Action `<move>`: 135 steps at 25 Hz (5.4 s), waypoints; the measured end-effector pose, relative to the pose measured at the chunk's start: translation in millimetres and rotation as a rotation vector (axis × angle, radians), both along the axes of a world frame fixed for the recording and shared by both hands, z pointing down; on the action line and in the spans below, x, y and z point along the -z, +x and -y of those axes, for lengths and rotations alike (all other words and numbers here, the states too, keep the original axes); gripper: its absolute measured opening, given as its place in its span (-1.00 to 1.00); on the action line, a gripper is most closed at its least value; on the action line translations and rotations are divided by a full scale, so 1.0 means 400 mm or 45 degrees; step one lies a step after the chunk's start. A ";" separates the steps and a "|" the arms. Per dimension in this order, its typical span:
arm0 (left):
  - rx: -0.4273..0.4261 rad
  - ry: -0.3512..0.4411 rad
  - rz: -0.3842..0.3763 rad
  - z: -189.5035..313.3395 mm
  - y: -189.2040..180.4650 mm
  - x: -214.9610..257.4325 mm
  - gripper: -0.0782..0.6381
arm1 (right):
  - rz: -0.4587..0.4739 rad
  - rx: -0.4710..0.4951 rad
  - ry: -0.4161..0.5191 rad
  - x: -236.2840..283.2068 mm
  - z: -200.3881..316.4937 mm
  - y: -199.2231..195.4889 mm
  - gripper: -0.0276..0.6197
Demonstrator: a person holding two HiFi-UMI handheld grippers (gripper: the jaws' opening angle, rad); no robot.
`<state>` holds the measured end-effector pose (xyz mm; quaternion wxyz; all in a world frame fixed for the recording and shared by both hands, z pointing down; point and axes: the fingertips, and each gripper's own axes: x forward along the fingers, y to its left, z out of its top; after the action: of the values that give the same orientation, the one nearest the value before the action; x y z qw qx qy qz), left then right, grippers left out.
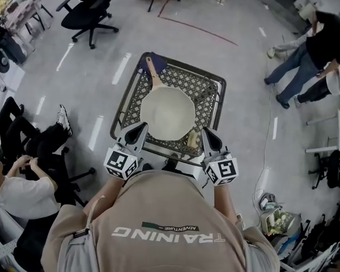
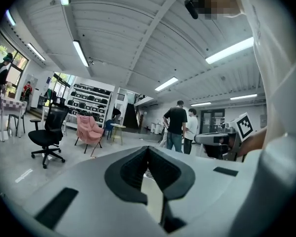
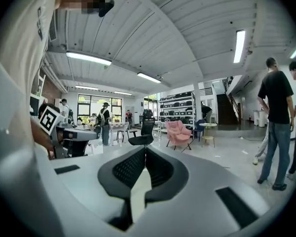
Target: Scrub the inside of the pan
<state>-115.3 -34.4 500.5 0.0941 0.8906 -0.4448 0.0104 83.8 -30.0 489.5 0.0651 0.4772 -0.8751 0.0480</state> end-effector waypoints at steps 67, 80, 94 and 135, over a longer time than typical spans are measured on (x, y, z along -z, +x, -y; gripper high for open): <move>0.061 0.062 -0.026 0.143 0.052 0.125 -0.73 | -0.077 0.158 -0.022 -0.010 0.135 -0.006 -0.86; 0.072 0.054 -0.037 0.148 0.055 0.127 -0.73 | -0.160 0.148 -0.039 -0.027 0.166 0.026 -0.86; 0.087 0.022 -0.010 0.106 0.049 0.111 -0.73 | -0.180 0.019 -0.426 -0.380 0.140 0.149 -0.86; 0.229 -0.085 0.145 0.032 -0.014 0.100 -0.73 | -0.283 -0.057 -1.277 -0.917 -0.017 0.145 -0.38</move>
<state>-121.1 -47.4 460.5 0.0989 0.8414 -0.5271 0.0672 141.6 -23.2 856.3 0.3775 0.4082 -0.7218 0.4121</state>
